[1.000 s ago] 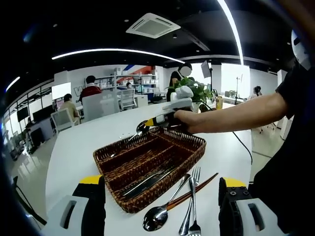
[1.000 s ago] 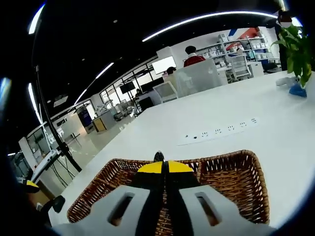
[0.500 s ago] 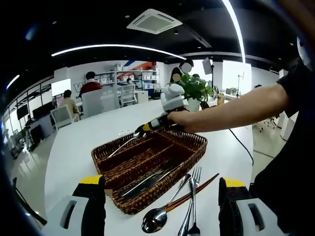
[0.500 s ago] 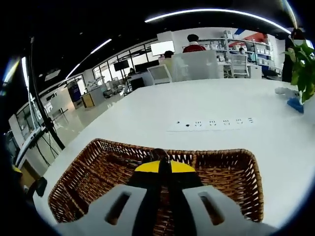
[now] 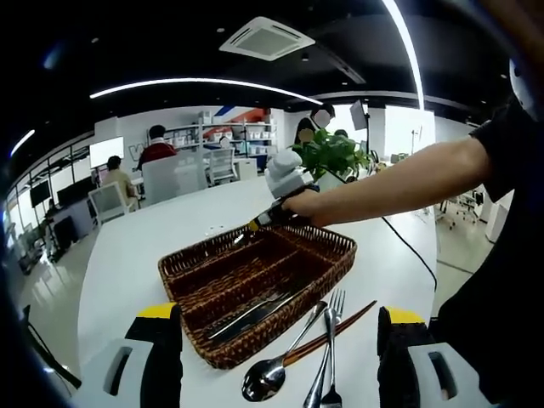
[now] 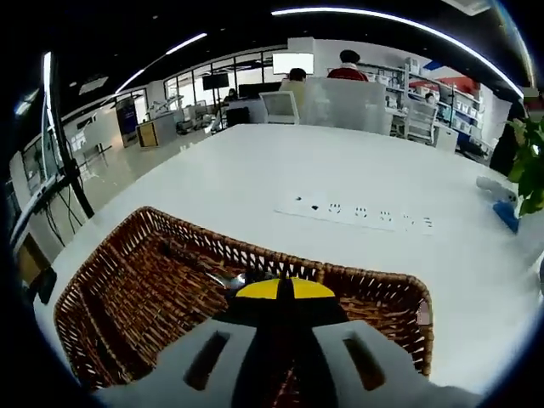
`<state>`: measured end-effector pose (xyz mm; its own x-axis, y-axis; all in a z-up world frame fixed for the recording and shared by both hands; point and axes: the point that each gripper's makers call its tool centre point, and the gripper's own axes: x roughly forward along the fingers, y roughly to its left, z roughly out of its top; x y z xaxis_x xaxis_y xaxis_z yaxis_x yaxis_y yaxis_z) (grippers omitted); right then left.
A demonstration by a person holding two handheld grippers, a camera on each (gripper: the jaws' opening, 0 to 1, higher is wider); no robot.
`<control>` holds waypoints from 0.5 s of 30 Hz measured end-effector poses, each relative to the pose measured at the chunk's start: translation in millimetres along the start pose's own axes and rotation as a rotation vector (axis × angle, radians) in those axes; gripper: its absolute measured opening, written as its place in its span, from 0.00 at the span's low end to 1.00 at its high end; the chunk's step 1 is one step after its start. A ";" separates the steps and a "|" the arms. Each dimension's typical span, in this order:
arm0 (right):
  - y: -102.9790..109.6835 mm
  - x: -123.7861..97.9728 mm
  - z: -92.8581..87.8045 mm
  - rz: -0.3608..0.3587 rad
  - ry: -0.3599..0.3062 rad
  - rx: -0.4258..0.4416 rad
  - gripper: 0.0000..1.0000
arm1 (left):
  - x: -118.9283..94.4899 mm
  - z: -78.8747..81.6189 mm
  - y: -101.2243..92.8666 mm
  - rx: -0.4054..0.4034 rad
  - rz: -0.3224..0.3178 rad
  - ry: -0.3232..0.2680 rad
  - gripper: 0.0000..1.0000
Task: Arrange the knives, forks, and spoons in their matching storage slots by inserting each utensil handle-first until every utensil is classified and aligned in the correct compartment
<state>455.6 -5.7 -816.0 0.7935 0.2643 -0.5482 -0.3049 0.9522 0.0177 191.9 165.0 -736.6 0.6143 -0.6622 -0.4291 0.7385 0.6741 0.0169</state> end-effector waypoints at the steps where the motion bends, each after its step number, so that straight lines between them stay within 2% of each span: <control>1: -1.1 -1.1 3.2 0.000 -0.013 -0.011 0.00 | -0.7 0.1 0.5 -0.001 0.002 -0.001 1.00; 5: 1.7 -7.9 16.4 0.030 -0.058 -0.029 0.00 | -2.5 0.2 2.4 -0.001 0.009 -0.006 1.00; 11: -1.1 -20.5 12.3 0.053 -0.075 0.000 0.00 | -3.2 0.5 3.4 0.003 0.012 -0.007 1.00; 15: -0.9 -31.5 9.1 0.062 -0.091 0.002 0.08 | -4.1 0.3 3.0 0.003 0.011 -0.007 1.00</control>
<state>435.7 -13.4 -791.1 0.8176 0.3359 -0.4676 -0.3544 0.9337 0.0509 191.8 169.6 -734.5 0.6248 -0.6568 -0.4222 0.7321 0.6808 0.0242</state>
